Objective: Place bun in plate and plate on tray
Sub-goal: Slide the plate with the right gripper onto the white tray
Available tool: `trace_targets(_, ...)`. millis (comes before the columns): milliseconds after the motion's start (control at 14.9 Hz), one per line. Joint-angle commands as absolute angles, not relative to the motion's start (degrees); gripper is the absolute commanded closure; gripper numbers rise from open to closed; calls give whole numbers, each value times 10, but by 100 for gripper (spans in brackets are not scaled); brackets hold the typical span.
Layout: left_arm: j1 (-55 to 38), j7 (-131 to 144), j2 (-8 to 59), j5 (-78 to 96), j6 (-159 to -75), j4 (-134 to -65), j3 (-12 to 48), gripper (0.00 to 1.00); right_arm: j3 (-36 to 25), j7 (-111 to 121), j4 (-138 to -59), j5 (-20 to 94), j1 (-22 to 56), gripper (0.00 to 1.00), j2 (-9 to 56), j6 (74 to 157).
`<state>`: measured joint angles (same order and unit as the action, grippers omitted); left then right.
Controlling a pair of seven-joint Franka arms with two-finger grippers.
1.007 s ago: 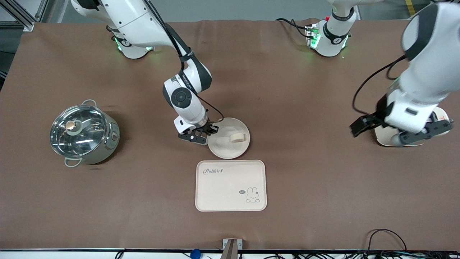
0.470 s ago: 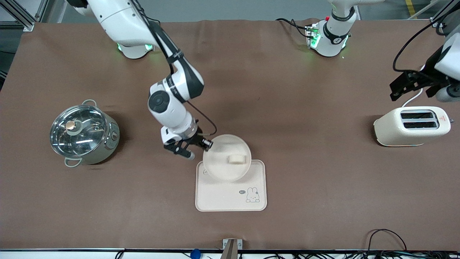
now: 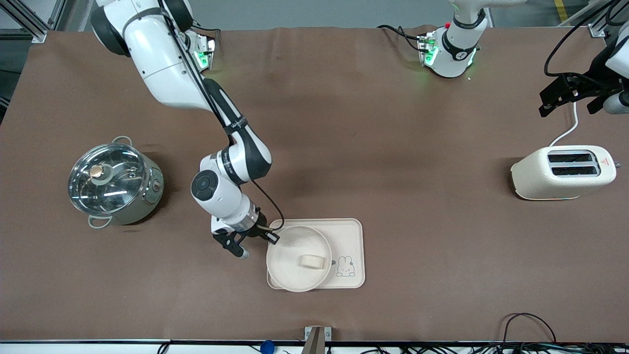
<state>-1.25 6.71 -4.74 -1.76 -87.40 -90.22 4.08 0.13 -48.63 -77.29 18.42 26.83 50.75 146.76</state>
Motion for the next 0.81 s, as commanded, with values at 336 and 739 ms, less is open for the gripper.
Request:
trace_targets(336, -18, 56, -45, -7, -872, -909, 41, 0, 8, -448, -756, 184, 290, 100, 532, 1472)
trace_targets(739, -12, 24, -45, -7, -865, -909, 40, 0, 9, -450, -757, 187, 288, 34, 542, 1498)
